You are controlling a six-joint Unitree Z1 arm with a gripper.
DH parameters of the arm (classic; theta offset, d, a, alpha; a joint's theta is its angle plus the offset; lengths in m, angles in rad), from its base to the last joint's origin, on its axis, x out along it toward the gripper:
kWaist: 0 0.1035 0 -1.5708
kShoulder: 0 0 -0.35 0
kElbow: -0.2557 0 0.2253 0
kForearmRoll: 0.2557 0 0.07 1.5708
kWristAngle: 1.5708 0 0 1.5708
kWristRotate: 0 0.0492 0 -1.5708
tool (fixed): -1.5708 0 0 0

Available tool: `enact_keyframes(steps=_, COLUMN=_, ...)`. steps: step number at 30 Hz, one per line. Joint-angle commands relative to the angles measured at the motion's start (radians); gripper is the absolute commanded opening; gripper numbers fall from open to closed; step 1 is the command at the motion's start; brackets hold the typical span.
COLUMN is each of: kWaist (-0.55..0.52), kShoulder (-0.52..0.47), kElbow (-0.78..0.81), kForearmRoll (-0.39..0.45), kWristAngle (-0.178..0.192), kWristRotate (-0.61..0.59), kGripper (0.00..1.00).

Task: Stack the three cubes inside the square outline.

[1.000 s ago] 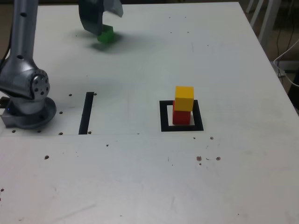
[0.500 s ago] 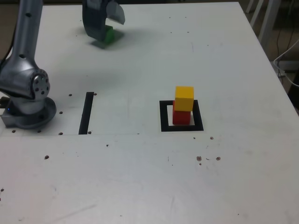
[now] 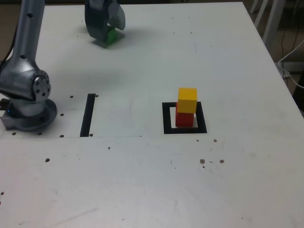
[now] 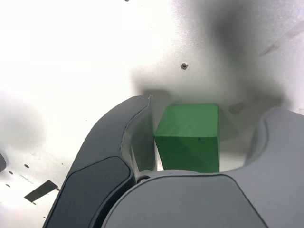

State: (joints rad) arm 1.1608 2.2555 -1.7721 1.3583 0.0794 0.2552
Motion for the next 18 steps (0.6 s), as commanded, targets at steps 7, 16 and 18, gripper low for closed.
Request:
enact_keyframes(steps=7, kWaist=-0.004, kShoulder=0.003, kElbow=0.008, kForearmRoll=0.003, kWristAngle=-0.002, kWristRotate=0.006, kGripper=0.3)
enact_keyframes(steps=16, kWaist=-0.006, kShoulder=0.0, kElbow=0.012, kForearmRoll=0.006, kWristAngle=-0.002, kWristRotate=0.01, kGripper=0.3)
enact_keyframes(steps=18, kWaist=-0.01, kShoulder=-0.004, kElbow=0.012, kForearmRoll=0.006, kWristAngle=-0.001, kWristRotate=0.015, kGripper=0.3)
